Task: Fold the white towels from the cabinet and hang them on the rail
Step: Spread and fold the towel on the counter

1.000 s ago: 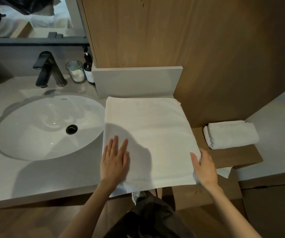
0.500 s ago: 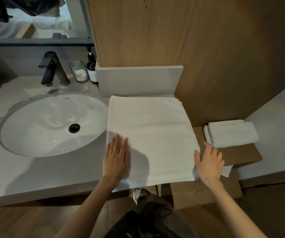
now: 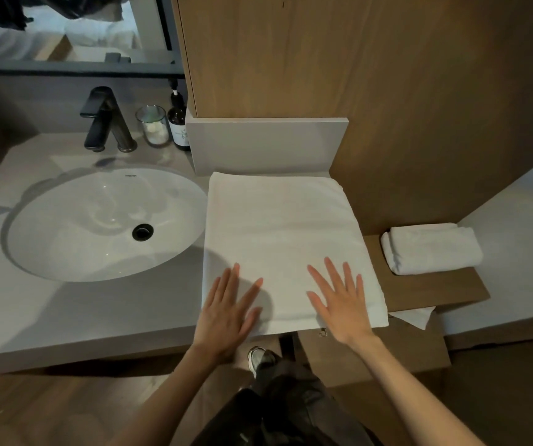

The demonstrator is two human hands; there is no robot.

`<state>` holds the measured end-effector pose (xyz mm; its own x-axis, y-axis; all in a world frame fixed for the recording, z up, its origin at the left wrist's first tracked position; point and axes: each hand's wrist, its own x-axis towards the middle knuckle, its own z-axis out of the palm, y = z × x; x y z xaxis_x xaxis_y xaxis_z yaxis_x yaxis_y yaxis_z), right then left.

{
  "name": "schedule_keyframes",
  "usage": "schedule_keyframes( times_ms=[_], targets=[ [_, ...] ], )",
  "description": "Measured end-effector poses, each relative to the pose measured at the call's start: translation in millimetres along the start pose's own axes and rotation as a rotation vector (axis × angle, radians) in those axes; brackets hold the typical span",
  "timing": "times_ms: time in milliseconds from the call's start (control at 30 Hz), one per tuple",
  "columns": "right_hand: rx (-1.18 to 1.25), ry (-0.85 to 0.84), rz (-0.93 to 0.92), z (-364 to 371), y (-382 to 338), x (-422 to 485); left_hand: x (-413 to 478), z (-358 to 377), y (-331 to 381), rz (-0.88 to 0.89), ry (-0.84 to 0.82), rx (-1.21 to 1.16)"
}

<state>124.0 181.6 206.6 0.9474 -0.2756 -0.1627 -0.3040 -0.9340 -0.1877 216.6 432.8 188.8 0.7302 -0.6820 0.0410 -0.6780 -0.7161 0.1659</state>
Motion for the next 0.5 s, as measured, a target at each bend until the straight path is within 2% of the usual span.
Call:
schedule_keyframes(
  times_ms=[233, 367, 500],
  targets=[
    [-0.028, -0.040, 0.068, -16.0, 40.9, -13.6, -20.8, -11.6, -22.1, -0.038, 0.015, -0.122],
    [0.065, 0.004, 0.099, -34.4, 20.7, -5.0, -6.6, -32.1, -24.6, -0.144, 0.160, -0.191],
    [0.099, -0.032, 0.074, -41.3, -10.2, 4.8, 23.8, -32.7, -39.5, -0.199, 0.160, -0.162]
  ],
)
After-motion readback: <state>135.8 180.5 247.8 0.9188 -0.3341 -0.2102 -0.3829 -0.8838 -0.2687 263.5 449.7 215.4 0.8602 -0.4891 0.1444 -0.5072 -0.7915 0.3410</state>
